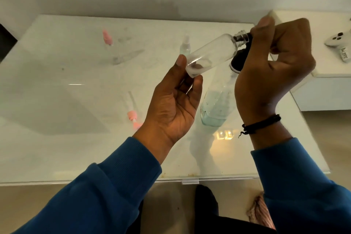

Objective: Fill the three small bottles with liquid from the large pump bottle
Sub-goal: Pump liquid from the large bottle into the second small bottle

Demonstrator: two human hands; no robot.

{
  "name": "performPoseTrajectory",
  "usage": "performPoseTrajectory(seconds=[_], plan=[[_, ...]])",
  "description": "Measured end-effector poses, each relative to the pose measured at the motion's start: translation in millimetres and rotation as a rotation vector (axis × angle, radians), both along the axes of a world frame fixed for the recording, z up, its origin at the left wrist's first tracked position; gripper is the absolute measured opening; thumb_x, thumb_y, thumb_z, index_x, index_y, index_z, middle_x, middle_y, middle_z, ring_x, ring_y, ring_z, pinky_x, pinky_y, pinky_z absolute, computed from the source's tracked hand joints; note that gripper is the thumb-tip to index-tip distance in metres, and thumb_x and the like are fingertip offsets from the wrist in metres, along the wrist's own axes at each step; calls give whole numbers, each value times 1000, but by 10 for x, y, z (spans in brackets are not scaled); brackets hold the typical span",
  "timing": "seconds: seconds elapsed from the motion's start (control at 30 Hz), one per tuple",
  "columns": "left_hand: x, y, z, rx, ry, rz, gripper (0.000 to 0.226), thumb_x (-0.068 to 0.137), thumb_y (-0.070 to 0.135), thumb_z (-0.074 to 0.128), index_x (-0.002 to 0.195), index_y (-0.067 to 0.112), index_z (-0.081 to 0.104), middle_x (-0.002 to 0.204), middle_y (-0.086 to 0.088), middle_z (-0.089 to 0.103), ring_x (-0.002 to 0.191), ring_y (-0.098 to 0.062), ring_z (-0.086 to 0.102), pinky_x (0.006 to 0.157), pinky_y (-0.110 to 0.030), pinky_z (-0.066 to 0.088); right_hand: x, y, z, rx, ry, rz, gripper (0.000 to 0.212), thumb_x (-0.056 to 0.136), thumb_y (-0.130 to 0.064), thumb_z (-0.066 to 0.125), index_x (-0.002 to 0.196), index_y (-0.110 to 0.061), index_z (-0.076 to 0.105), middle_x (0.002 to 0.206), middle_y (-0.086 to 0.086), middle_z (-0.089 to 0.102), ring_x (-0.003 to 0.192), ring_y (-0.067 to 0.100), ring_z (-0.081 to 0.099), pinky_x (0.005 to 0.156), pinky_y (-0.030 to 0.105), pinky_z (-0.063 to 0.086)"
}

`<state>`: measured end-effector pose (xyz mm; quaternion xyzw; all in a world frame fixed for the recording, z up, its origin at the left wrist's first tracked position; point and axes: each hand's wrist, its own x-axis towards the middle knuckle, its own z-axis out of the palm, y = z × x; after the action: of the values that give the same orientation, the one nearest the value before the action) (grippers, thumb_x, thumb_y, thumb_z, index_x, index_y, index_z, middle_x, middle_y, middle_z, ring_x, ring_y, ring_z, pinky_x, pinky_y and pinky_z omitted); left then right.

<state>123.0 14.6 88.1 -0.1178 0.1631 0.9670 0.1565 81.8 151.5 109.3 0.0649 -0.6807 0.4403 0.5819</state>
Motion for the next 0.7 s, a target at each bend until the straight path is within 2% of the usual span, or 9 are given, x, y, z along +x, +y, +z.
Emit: performPoseTrajectory(seconds=[0.1,0.23,0.3,0.43,0.6,0.7], plan=[[-10,3,1,-11,12,1,57,74,25,74,128,6,63,101,-11,72,76,-17,71,57,-21,57,-48,19,69,-11,0,-21,38,96,-4,62,59,5,57,59,16,49,62,8,41,63,12,32],[-11,10,2,-7,8,-8,58,72,24,76,126,6,64,100,-10,72,77,-15,69,58,-21,58,11,1,12,0,4,-3,37,96,1,60,60,0,55,63,5,44,66,1,38,66,12,32],[-13,6,-7,-17,6,-11,58,71,25,77,124,6,65,100,-9,72,79,-15,68,59,-20,58,12,12,5,11,-1,-4,37,96,1,60,59,0,55,62,6,44,67,-1,38,67,11,31],[-36,-3,2,-28,3,-5,56,70,25,77,122,7,65,98,-8,71,79,-14,66,58,-20,57,-43,4,60,-6,6,-39,38,96,-3,61,60,5,58,59,14,50,60,14,44,62,15,34],[-19,10,16,-12,-10,-2,55,70,24,77,121,6,66,97,-9,72,76,-15,68,58,-21,58,11,-7,4,15,7,-11,37,97,1,59,61,0,57,64,3,44,68,-3,38,68,10,31],[-17,8,16,-13,-7,1,53,70,24,76,119,6,67,97,-9,72,75,-15,68,58,-21,57,-39,-2,57,-8,7,-30,36,96,-3,61,61,3,57,60,6,46,61,8,43,64,13,33]])
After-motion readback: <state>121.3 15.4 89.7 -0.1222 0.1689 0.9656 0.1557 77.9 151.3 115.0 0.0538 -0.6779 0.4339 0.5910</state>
